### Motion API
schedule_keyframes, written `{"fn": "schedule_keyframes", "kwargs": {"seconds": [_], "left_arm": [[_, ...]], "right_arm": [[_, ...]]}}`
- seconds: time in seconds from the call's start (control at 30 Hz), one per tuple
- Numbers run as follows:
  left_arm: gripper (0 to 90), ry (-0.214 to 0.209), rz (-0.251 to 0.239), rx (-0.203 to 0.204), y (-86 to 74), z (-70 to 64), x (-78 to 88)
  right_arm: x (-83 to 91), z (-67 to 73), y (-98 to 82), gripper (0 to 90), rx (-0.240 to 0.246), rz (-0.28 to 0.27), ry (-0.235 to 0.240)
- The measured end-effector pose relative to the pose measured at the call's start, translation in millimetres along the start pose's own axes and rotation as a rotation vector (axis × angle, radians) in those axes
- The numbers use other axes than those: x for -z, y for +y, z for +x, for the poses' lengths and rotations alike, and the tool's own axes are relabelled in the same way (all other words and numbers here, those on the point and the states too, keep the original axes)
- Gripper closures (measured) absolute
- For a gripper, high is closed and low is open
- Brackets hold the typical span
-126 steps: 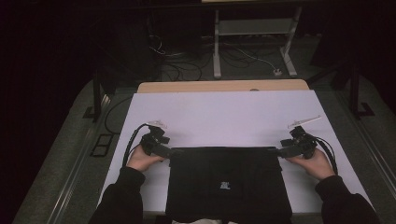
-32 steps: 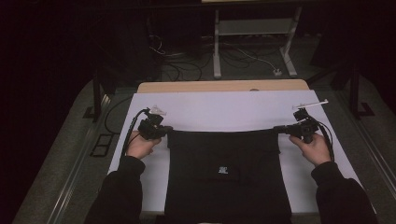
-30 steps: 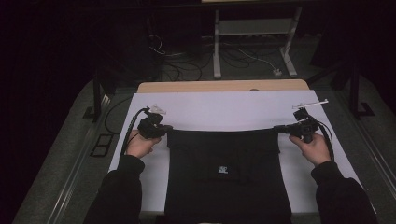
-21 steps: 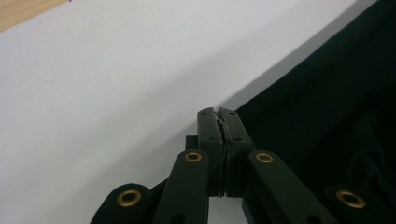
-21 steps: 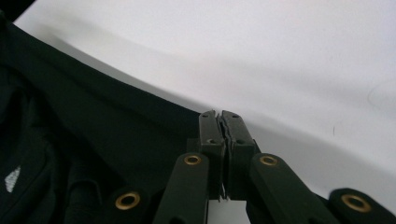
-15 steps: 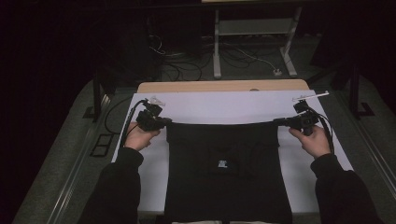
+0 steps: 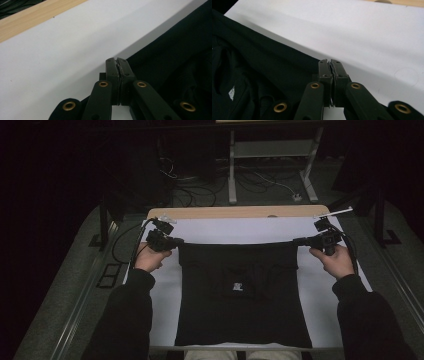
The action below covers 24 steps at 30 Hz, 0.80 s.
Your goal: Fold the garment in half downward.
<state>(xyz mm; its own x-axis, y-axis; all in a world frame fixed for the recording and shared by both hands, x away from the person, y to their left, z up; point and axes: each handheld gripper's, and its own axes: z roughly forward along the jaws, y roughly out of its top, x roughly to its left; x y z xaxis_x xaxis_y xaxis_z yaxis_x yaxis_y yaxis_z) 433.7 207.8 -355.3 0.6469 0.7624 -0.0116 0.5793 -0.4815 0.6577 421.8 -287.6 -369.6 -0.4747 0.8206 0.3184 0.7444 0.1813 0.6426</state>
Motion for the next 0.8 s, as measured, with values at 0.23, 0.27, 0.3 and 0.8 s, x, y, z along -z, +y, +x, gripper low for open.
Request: {"fn": "schedule_keyframes", "kwargs": {"seconds": [0.23, 0.27, 0.3, 0.8], "left_arm": [[87.8, 0.007, -0.009, 0.016, 9.9, 7.7, -8.9], [87.8, 0.008, -0.007, 0.019, 10.9, 9.0, -10.7], [87.8, 0.010, -0.004, 0.017, 12.1, 10.5, -12.1], [87.7, 0.023, -0.019, 0.047, 23.5, 21.4, -26.2]], "right_arm": [[-3.1, -3.1, 13.2, 86.7, -0.005, -0.006, -0.013], [-4.0, -4.0, 14.9, 86.6, -0.008, -0.008, -0.014], [-4.6, -5.0, 16.6, 86.7, -0.011, -0.010, -0.012], [-12.5, -16.5, 30.0, 86.6, -0.026, -0.026, -0.016]]}}
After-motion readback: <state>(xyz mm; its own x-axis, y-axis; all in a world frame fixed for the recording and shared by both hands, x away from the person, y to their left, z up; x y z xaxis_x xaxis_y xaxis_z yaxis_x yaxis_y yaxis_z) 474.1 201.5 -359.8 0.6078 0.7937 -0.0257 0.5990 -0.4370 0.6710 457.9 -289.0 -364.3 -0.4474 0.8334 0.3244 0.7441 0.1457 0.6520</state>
